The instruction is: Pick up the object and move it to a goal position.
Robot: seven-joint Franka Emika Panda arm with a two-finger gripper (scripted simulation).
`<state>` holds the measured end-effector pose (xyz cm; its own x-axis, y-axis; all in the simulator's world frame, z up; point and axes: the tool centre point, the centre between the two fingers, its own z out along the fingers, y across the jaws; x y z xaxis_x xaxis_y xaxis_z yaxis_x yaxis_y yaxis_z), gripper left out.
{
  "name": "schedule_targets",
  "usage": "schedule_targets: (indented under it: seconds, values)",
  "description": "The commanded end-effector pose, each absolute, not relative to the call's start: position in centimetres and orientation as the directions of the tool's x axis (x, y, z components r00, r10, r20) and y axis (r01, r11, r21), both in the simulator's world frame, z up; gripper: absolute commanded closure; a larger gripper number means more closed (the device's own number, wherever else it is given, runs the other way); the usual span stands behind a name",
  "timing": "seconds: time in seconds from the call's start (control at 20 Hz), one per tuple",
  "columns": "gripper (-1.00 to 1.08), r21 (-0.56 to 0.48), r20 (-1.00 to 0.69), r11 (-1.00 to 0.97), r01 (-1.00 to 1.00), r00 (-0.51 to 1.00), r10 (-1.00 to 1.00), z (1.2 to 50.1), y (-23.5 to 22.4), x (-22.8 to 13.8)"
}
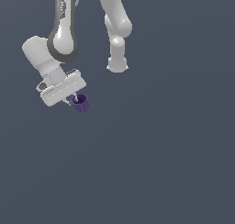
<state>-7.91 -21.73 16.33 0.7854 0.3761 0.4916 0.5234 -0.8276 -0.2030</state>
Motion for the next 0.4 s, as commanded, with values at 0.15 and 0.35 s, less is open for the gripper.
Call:
schedule_targets:
  seconds: [0.15, 0.35]
  values:
    - [1.08, -0.203, 0.493, -0.826, 0.525, 0.784, 0.377, 17.2, -24.0, -7.8]
    - [1.08, -0.203, 0.494, -0.826, 0.525, 0.783, 0.377, 17.4, -24.4, -7.7]
